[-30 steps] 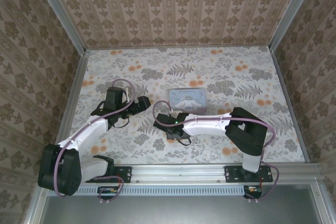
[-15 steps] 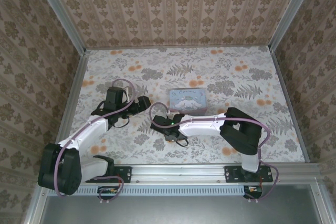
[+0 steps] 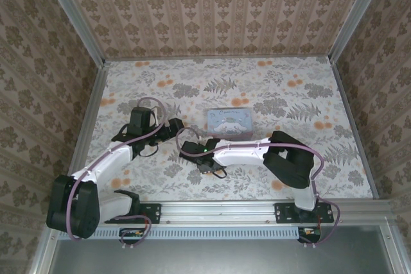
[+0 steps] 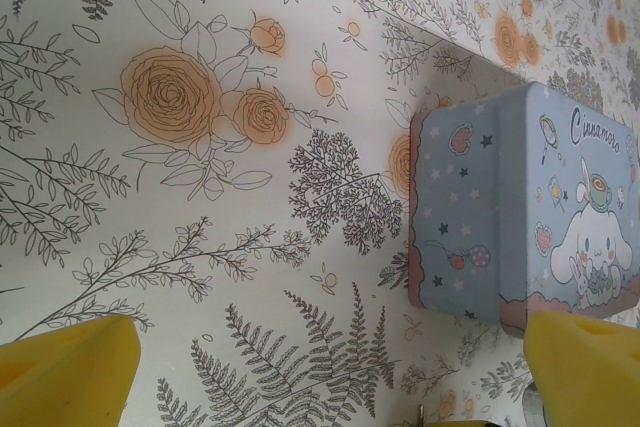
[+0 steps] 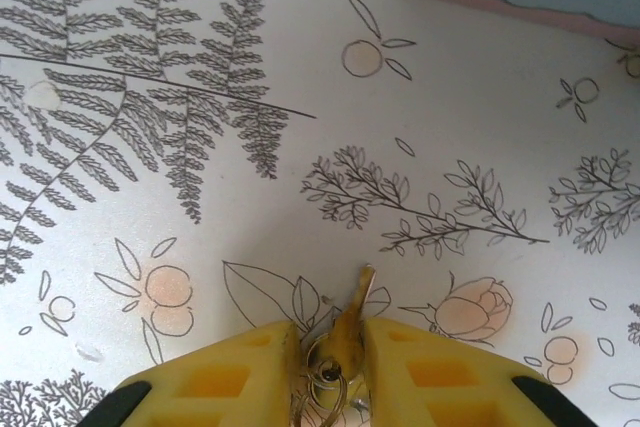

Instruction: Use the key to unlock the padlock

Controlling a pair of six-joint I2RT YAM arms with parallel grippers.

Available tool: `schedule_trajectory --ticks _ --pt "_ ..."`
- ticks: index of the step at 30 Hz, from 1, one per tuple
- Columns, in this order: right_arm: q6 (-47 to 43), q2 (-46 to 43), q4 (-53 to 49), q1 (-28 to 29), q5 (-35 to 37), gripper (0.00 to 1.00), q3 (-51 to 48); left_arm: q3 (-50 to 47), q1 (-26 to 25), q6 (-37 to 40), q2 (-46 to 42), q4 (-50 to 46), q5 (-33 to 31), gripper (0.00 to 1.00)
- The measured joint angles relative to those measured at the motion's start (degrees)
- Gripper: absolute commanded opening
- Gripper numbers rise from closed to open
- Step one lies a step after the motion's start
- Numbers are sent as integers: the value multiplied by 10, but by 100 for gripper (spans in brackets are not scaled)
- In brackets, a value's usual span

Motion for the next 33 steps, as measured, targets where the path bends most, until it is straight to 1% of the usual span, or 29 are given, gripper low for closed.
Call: schedule_trajectory --ticks 3,4,6,8,13,30,31,33 --pt "-26 4 -5 0 0 23 6 0 0 0 0 0 2 100" --pt "-33 4 -5 0 0 24 7 0 0 0 0 0 2 100" --pt "-44 5 -4 -2 -1 36 7 0 0 0 0 0 2 100" --pt "-56 5 -6 -3 0 42 7 0 0 -1 0 0 2 100" --pt "-64 2 -9 -5 0 44 7 0 -1 -5 0 0 2 100" --pt "-30 -12 34 1 -6 28 -22 0 -9 -12 0 0 2 100" --pt "-28 -14 37 1 -6 27 -25 0 -9 -13 0 0 2 100" --pt "-24 -18 45 1 -7 18 -31 0 -9 -13 0 1 2 100"
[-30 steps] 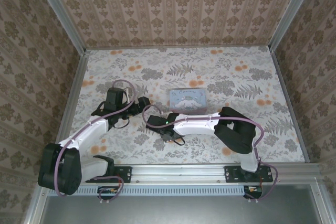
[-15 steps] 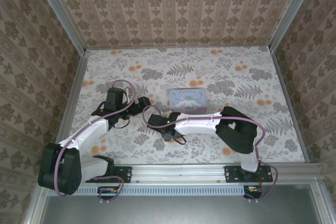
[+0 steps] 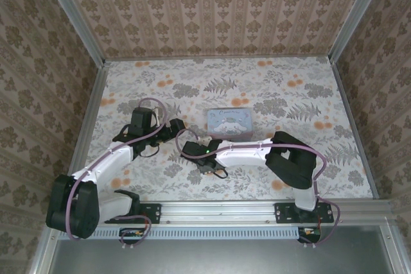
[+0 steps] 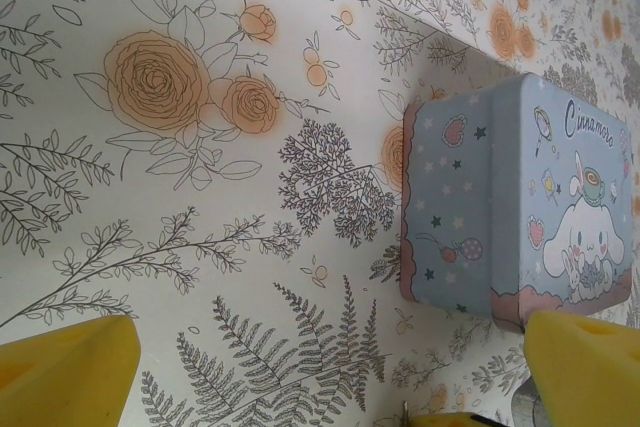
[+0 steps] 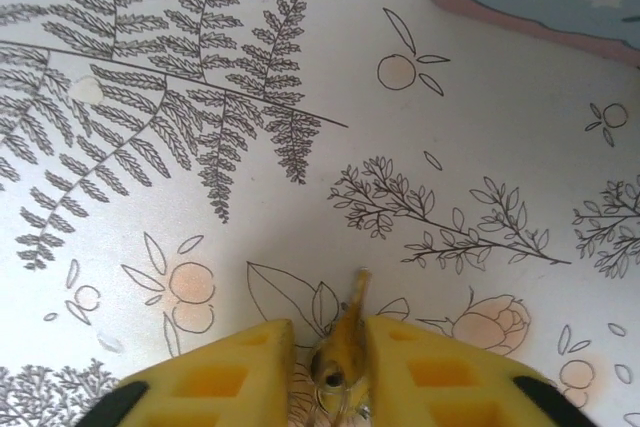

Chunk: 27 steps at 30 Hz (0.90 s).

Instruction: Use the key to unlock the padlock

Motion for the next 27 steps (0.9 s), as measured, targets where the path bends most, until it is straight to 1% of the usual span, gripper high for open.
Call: schedule_trajectory --ticks 5,6,12,18,27 --pt "6 -16 20 0 -6 2 -17 0 0 -5 0 12 11 100" --pt "6 -21 29 -1 -8 0 -24 0 0 -7 0 16 16 100" --pt "7 -71 97 -13 -30 0 -89 -4 -2 -26 0 36 37 100" --pt "9 -140 144 -32 -67 0 -167 -7 -3 -45 0 36 41 100" --pt "20 -213 210 -56 -101 0 -198 -7 -18 -73 0 37 48 100"
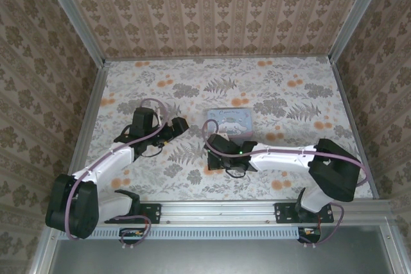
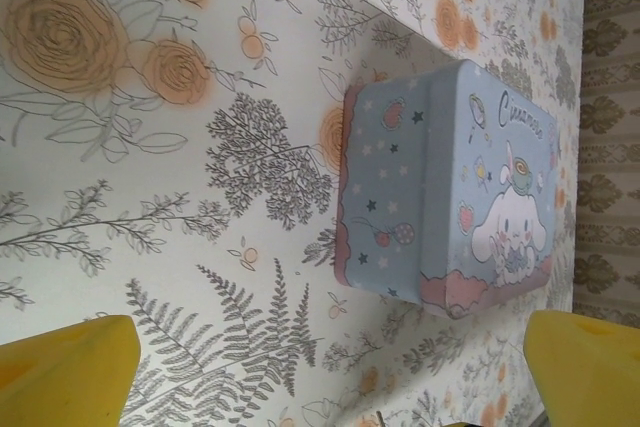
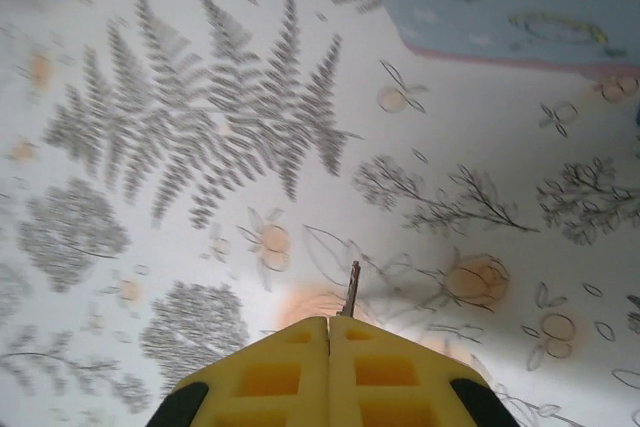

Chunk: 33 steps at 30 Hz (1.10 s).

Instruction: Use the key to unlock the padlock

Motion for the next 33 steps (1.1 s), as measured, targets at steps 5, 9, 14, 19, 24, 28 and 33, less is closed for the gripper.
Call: schedule_trajectory --ticks 5,9,14,19,24,28,33 --pt "5 -49 55 -27 -24 0 -18 0 -12 -24 4 19 10 100" --pt "20 -98 102 -66 -43 0 -46 0 -18 -62 18 51 19 100" --pt "44 -157 139 -107 -52 0 -60 0 -37 -129 31 107 19 98" --pt "76 -187 179 -136 -53 0 -60 1 -77 -213 56 164 18 95" --pt "113 -194 215 -150 -41 0 -60 1 -110 -307 84 250 10 92" --pt "148 -195 248 -153 -25 0 -64 0 -130 -382 108 340 -12 87" --pt "184 -193 283 -154 -5 0 -67 -10 -153 -461 126 445 -49 81"
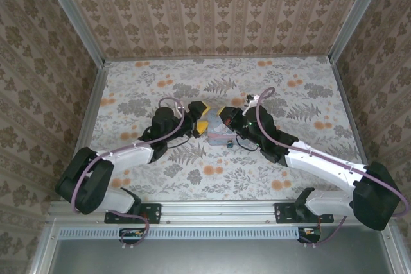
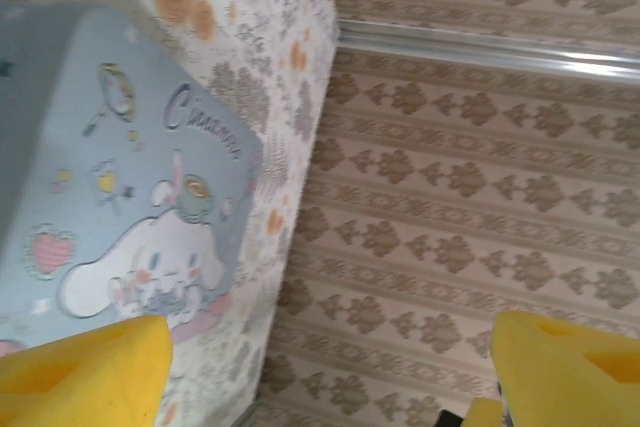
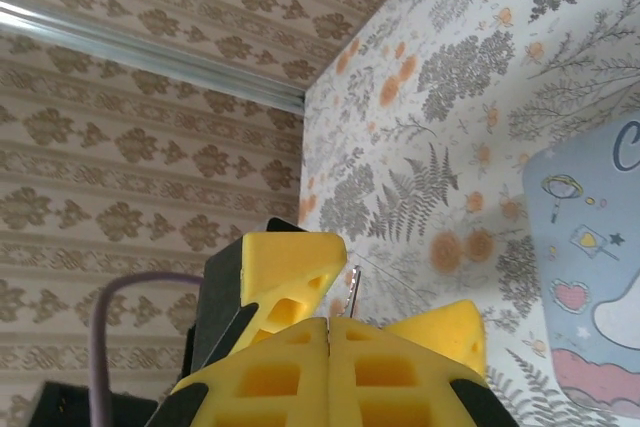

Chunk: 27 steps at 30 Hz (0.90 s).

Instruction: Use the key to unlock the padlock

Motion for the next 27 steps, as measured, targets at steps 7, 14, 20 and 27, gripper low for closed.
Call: schedule_trajectory --ticks 7,14,20,27 --pt "46 35 59 0 11 0 -9 -4 -10 -50 1 62 -31 77" --pt "65 50 81 1 16 0 -15 -6 -26 -77 7 97 -45 76" --pt "73 54 96 9 25 0 -15 -6 -42 -92 29 122 -54 75" --pt "80 84 108 26 26 0 -15 -6 -53 -113 63 161 -67 74"
